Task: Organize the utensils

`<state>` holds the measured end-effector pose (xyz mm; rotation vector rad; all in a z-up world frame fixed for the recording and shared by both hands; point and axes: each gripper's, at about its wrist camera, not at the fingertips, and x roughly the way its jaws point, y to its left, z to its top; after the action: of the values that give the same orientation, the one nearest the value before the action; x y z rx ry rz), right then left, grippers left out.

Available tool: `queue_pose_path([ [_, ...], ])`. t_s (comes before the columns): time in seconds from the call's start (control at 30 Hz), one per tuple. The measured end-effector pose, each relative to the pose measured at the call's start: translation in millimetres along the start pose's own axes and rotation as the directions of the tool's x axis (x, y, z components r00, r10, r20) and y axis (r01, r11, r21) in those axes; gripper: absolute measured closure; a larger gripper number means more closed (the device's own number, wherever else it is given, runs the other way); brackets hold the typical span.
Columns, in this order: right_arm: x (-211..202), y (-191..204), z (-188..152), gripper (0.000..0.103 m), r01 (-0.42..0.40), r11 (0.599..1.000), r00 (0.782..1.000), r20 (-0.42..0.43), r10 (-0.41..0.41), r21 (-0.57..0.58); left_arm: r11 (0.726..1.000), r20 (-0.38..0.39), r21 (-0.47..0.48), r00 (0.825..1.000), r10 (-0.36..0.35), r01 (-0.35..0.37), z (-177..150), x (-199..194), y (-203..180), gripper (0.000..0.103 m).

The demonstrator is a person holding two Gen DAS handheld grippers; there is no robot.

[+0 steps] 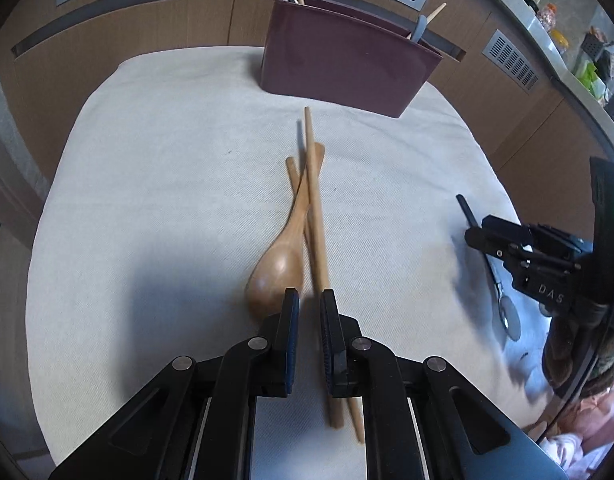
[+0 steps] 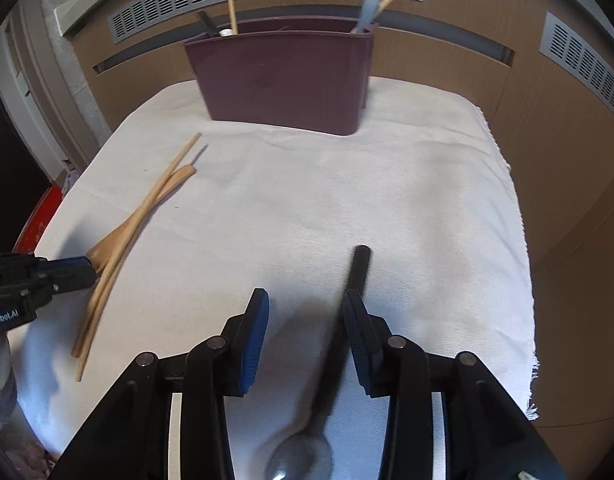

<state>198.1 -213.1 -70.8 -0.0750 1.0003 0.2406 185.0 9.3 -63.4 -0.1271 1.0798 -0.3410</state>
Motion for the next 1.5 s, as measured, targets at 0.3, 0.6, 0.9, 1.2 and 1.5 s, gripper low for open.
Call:
queue_pose_path([
  [0.3,12.4,69.1,27.9,0.064,-0.173,0.983,0.985,-0.040,0.170,-0.060,0.996,0.087,-0.073,0.995,0.049,-0.042,-3.3,-20.0,31.3,0.085],
  [0.6,47.1,101.4,51.7,0.064,-0.255,0.967,0.964,-0.083,0.253,-0.021,0.979,0.149,-0.144,0.975,0.165,-0.144,0.2,-27.3,59.8,0.056],
  [0.9,49.7,119.6,49.1,0.091,-0.274,0.956,0.961,-0.080,0.266,-0.105,0.977,0.140,-0.136,0.973,0.181,-0.162,-1.2,-26.1,57.6,0.051],
  [1.2,30.0,75.0,34.9,0.096,-0.236,0.969,0.971,-0.056,0.233,-0.073,0.984,0.145,-0.078,0.974,0.172,-0.162,-1.6,-26.0,36.2,0.044],
  [1.5,5.3,-0.5,16.2,0.096,-0.127,0.991,0.992,0.002,0.127,0.040,0.989,0.123,-0.003,0.981,0.149,-0.150,9.1,-17.3,11.0,0.043],
])
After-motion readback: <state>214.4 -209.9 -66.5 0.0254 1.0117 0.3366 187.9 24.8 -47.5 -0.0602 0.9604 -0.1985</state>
